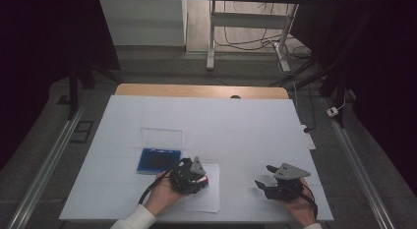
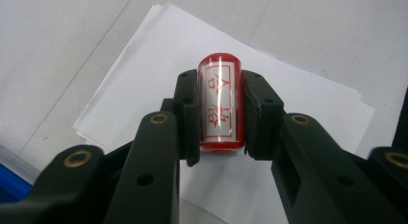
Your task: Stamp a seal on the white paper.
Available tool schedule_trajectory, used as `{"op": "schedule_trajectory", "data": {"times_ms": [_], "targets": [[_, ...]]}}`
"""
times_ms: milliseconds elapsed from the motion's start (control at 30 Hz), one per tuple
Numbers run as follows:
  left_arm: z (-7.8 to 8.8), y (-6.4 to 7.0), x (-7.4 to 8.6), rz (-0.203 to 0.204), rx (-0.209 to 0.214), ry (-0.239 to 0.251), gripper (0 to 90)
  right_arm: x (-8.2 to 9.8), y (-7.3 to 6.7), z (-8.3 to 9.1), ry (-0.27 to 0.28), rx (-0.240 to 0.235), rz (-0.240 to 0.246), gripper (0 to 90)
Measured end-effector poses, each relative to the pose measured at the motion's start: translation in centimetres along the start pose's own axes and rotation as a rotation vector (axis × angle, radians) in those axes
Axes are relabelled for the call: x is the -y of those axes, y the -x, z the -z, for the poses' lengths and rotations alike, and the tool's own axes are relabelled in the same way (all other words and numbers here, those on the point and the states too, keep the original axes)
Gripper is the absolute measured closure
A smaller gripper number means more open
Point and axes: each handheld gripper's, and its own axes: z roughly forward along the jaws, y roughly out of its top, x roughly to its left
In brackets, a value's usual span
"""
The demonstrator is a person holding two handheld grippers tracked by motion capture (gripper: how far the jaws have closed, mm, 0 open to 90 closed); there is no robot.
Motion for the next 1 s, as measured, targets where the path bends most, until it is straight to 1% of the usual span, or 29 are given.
{"op": "schedule_trajectory", "data": {"times_ms": [333,867,1000], "targets": [[-0.03,-0.13,-0.07,-0.004,0.01,-0.007,70.5,0.0,-0.01,-0.11,-0.008,0.002,0.002,30.2],[-0.06,0.06,-0.02,-0.006,-0.005,-0.004,70.5,-0.06,-0.08,-0.05,-0.008,0.005,0.004,30.2],[-0.05,0.05,0.02,-0.001,-0.002,-0.001,70.4,-0.08,-0.09,-0.05,-0.008,0.005,0.005,30.2]]}}
